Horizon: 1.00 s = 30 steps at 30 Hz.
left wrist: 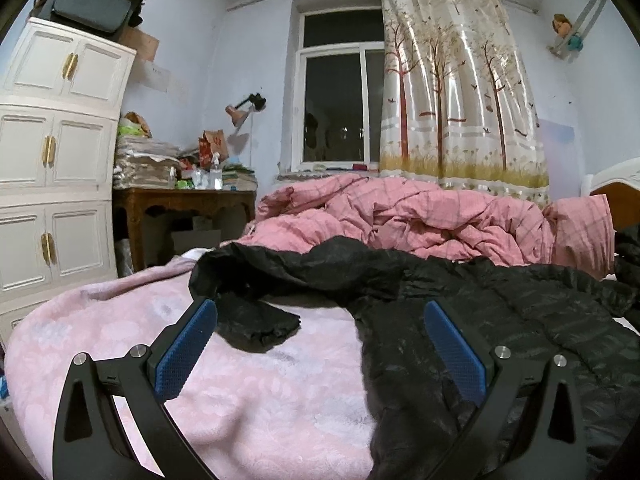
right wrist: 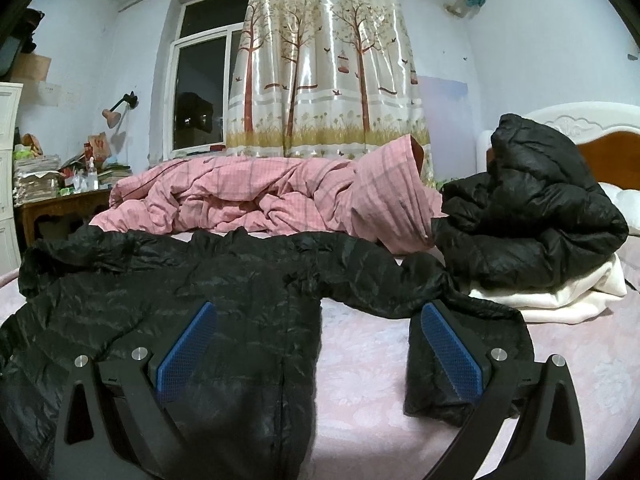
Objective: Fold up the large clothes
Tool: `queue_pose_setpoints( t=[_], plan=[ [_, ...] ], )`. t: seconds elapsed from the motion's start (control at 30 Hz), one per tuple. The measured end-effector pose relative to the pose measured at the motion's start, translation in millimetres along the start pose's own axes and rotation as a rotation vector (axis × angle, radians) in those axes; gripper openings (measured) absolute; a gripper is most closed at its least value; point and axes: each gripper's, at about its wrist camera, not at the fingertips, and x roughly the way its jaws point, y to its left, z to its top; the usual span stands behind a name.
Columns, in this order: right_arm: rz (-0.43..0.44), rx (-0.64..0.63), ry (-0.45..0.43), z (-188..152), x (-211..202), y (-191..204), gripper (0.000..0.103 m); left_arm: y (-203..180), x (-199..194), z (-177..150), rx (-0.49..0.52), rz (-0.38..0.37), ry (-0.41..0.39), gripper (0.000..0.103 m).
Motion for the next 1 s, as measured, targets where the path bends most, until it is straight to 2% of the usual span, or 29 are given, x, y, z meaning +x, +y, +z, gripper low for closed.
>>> queue_pose_setpoints(
  t=[0.13,0.3,0.37,0.47,0.53,0.7,0.8,0.87,1.0],
  plan=[
    [0.008,-0.017,0.009,-2,2,3,0.103,3,5,1,-0.015,0.015,0.023,0.103],
    [0.006,-0.017,0.012,-2,3,4,0.103,-2,7,1,-0.016,-0.016,0.039,0.103],
    [0.004,-0.014,0.015,-2,5,4,0.103,-7,7,3,-0.002,-0.06,0.06,0.103],
    [-0.007,-0.011,0.0,-2,0,3,0.103,-14,12,4,0.038,-0.155,0.153,0.103],
    [-0.017,0.0,-0.03,-1,-7,0,0.103,-21,7,4,0.048,-0.177,0.155,0.103],
    [0.011,0.034,-0.048,1,-17,-6,0.103,-33,-11,2,0.105,-0.148,0.101,0.103],
    [0.004,0.027,-0.043,1,-17,-5,0.103,-36,-7,4,0.109,-0.108,0.11,0.102],
    [0.007,0.029,-0.046,1,-17,-5,0.103,-28,0,5,0.074,-0.08,0.123,0.097],
    [0.009,0.033,-0.04,-1,-16,-5,0.103,5,12,5,-0.071,-0.039,0.166,0.097]
  ],
)
